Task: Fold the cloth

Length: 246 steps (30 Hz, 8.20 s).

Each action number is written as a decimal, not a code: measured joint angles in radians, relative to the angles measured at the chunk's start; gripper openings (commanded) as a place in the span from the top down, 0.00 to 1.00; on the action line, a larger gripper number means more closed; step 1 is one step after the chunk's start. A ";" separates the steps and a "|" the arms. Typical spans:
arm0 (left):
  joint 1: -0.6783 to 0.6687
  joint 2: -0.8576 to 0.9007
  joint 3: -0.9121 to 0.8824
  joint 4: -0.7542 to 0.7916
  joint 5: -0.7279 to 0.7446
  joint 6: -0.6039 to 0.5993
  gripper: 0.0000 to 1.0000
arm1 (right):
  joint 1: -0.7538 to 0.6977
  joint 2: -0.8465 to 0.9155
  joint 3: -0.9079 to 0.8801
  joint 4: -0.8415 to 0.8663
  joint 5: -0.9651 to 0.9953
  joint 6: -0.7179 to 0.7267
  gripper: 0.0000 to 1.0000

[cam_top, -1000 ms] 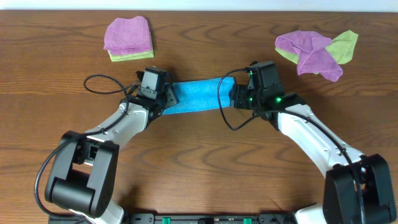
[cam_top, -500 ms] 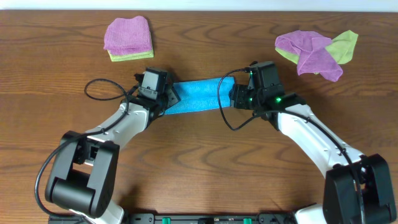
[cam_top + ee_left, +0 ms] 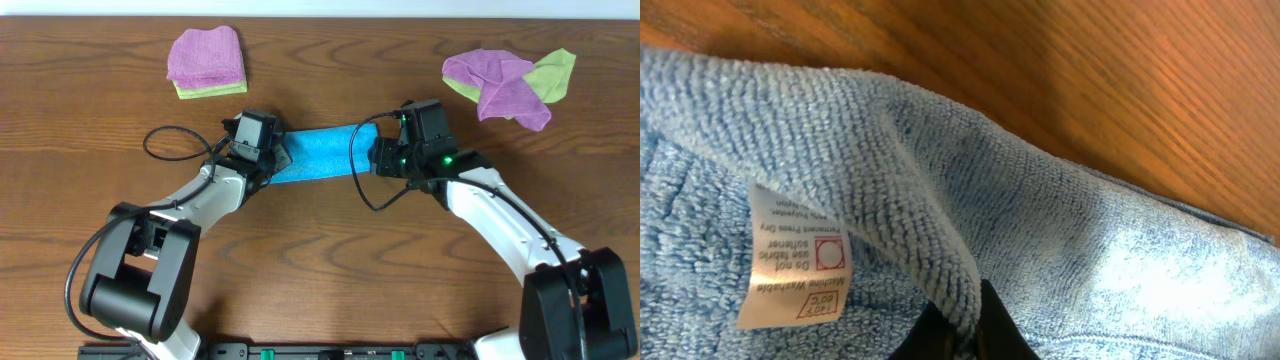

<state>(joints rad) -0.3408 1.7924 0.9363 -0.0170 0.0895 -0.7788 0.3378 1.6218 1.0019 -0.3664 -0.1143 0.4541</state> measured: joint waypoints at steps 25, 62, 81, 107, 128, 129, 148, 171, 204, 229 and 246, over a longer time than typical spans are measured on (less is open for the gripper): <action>0.000 -0.091 0.209 -0.518 -0.016 0.386 0.77 | 0.000 0.000 0.000 -0.015 -0.011 -0.018 0.37; 0.107 0.064 0.327 -0.516 0.027 0.331 0.64 | -0.136 -0.001 -0.083 0.130 -0.302 -0.072 0.33; 0.106 0.194 0.335 -0.502 0.050 0.315 0.81 | -0.166 -0.001 -0.272 0.306 -0.464 0.011 0.25; 0.106 0.196 0.339 -0.515 0.050 0.315 0.87 | -0.163 0.151 -0.278 0.564 -0.353 0.149 0.27; 0.107 0.196 0.339 -0.521 0.054 0.316 0.94 | -0.050 0.280 -0.263 0.859 -0.298 0.279 0.30; 0.107 0.196 0.339 -0.521 0.054 0.316 0.94 | -0.050 0.292 -0.261 0.881 -0.298 0.282 0.32; 0.108 0.197 0.339 -0.521 0.069 0.316 0.94 | -0.035 0.263 -0.274 0.946 -0.278 0.229 0.99; 0.109 0.187 0.339 -0.530 0.118 0.338 0.94 | 0.211 0.154 -0.013 0.564 -0.156 0.050 0.99; 0.167 -0.010 0.339 -0.650 0.087 0.509 0.73 | 0.244 0.154 0.002 0.549 -0.117 0.031 0.99; 0.305 -0.094 0.339 -0.716 0.011 0.571 0.44 | 0.311 0.154 0.122 0.422 -0.095 -0.082 0.99; 0.431 -0.158 0.339 -0.801 0.013 0.570 0.48 | 0.391 0.327 0.313 0.288 -0.080 -0.156 0.99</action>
<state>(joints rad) 0.0902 1.6341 1.2751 -0.8177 0.1020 -0.2089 0.7292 1.9488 1.3151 -0.0780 -0.1940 0.2985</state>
